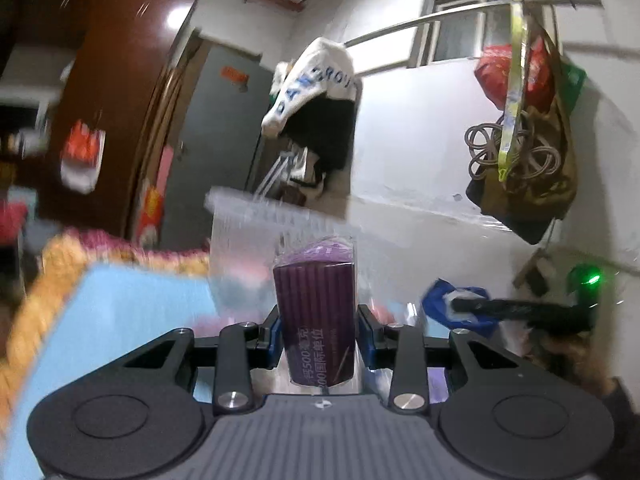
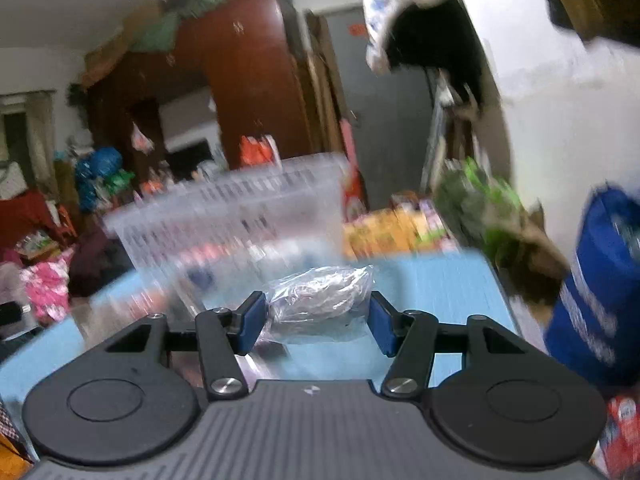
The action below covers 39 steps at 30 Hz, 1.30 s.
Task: Organize objects
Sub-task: 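Carry both items over the white basket and open both grippers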
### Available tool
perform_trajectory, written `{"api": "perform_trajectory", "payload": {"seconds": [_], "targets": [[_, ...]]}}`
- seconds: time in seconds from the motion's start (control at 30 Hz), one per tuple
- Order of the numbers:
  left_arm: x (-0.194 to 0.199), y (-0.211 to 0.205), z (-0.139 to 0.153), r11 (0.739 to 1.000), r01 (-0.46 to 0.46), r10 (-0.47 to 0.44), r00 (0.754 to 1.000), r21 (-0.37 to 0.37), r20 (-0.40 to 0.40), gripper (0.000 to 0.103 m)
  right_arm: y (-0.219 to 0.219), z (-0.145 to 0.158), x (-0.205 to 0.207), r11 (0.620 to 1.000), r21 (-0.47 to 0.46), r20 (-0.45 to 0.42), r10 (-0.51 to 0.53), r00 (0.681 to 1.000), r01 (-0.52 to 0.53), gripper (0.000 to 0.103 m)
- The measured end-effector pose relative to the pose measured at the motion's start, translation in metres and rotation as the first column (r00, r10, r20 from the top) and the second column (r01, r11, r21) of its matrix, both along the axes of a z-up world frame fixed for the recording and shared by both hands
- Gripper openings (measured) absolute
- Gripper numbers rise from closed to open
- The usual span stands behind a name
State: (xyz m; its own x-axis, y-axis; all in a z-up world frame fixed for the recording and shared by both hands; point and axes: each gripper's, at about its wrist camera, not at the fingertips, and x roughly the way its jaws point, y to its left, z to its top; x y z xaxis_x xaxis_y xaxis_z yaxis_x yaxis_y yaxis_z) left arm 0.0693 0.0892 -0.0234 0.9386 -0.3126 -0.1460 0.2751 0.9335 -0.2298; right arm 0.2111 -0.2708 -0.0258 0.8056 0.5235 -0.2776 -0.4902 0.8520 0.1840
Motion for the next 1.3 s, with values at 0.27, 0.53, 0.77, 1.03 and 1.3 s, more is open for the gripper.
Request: {"api": "perform_trajectory", "payload": {"seconds": [0.27, 0.53, 0.77, 1.03, 1.3], "targets": [[0.112, -0.029, 0.105, 0.981, -0.122, 0.133, 0.989, 0.149, -0.060, 0.040, 0.064, 0.098, 0.034, 0.993, -0.075, 0.233, 0.109, 0.966, -0.094, 0.059], [0.189, -0.053, 0.093, 0.964, -0.127, 0.170, 0.970, 0.235, -0.174, 0.048, 0.116, 0.084, 0.089, 0.969, -0.237, 0.182, 0.106, 0.978, -0.061, 0.074], [0.161, -0.018, 0.076, 0.993, 0.016, 0.000, 0.990, 0.113, -0.138, 0.083, 0.077, 0.081, 0.057, 0.983, -0.150, 0.174, 0.135, 0.975, -0.110, 0.103], [0.015, -0.001, -0.004, 0.975, -0.216, 0.222, 0.967, 0.058, -0.122, 0.083, 0.018, -0.018, -0.047, 0.981, -0.072, 0.000, -0.181, 0.984, 0.180, 0.103], [-0.029, -0.067, -0.049, 0.996, -0.031, 0.043, 0.989, 0.085, -0.143, 0.083, 0.033, -0.045, -0.070, 0.992, -0.107, -0.023, -0.075, 0.997, 0.072, 0.085]]}}
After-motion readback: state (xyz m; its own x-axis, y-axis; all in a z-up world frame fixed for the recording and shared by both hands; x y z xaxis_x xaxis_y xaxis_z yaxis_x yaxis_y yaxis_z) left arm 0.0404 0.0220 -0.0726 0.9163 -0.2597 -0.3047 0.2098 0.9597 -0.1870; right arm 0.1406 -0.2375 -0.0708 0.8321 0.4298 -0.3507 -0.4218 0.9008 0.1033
